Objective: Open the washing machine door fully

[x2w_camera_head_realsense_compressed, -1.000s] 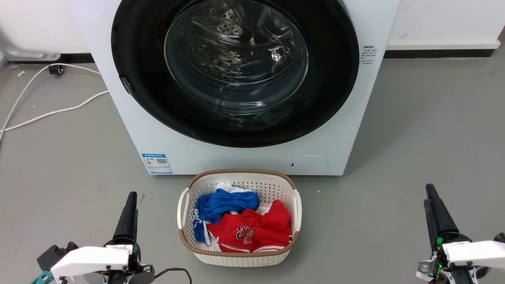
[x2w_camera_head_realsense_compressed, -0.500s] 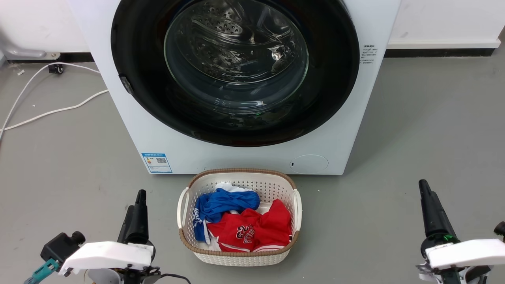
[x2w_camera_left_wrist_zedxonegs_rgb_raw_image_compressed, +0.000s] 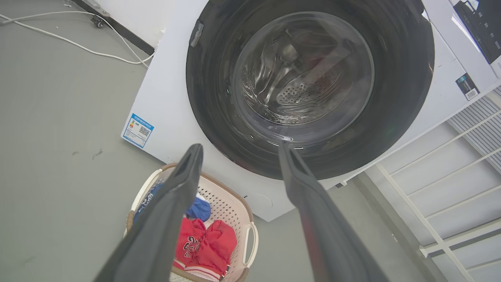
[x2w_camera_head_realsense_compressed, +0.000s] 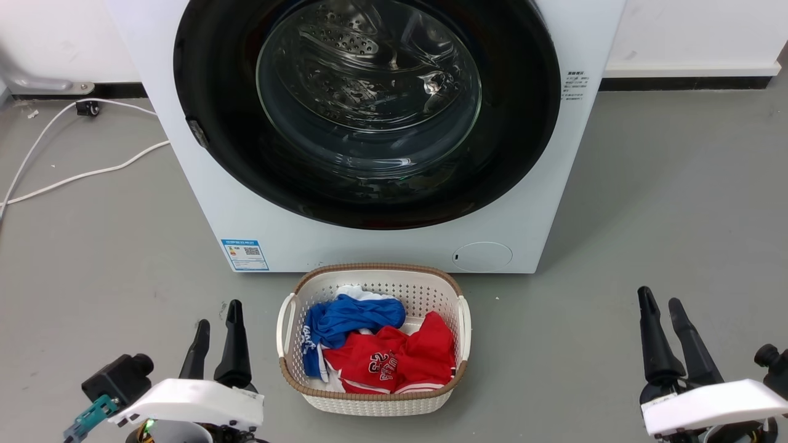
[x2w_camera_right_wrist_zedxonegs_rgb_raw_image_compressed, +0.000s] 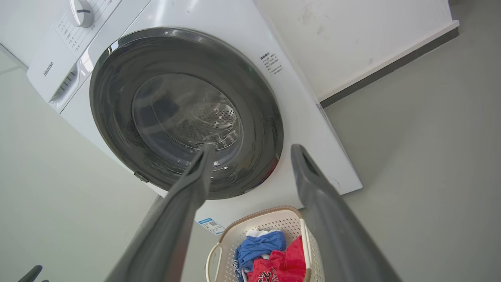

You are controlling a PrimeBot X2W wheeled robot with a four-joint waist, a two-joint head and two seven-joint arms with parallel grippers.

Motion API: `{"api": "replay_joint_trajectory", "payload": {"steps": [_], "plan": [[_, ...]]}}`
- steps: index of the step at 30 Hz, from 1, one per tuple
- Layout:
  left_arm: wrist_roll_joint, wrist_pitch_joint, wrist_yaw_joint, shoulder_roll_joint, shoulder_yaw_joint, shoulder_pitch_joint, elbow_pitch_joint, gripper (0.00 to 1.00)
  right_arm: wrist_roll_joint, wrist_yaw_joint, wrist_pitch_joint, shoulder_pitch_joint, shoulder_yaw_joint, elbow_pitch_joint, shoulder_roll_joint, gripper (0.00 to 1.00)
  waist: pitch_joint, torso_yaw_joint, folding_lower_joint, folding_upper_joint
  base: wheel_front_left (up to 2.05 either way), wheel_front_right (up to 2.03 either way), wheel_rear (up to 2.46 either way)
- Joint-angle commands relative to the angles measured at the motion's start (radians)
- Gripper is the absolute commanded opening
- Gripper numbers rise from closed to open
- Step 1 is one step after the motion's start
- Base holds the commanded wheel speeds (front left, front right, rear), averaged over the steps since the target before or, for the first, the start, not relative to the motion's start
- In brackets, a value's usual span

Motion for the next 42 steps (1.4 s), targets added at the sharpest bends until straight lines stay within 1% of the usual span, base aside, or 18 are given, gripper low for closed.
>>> {"api": "replay_joint_trajectory", "payload": {"steps": [1, 8, 17, 33, 42], "plan": [[0.034, -0.01, 0.007, 0.012, -0.01, -0.001, -0.021, 1.0, -0.038, 0.001, -0.011, 0.0, 0.002, -0.022, -0.002, 1.0, 0.0, 0.0, -0.0001, 0.0, 0.0, 0.0, 0.0], [0.11, -0.031, 0.019, 0.026, -0.044, 0.006, -0.042, 1.0, -0.135, 0.002, -0.032, 0.016, 0.002, -0.04, -0.002, 1.0, -0.002, 0.002, -0.0001, 0.0, 0.0, 0.0, 0.0], [0.195, -0.054, 0.03, 0.036, -0.07, 0.021, -0.056, 1.0, -0.223, 0.002, -0.055, 0.035, 0.005, -0.064, -0.002, 1.0, -0.006, 0.003, -0.0001, 0.0, 0.0, 0.0, 0.0], [0.344, -0.095, 0.023, 0.027, -0.084, 0.048, -0.059, 1.0, -0.365, 0.002, -0.096, 0.071, 0.002, -0.111, -0.001, 1.0, -0.008, 0.005, -0.0001, 0.0, 0.0, 0.0, 0.0], [0.42, -0.116, 0.011, 0.016, -0.08, 0.064, -0.062, 1.0, -0.423, 0.002, -0.117, 0.088, 0.001, -0.123, -0.001, 1.0, -0.008, 0.005, -0.0001, 0.0, 0.0, 0.0, 0.0]]}}
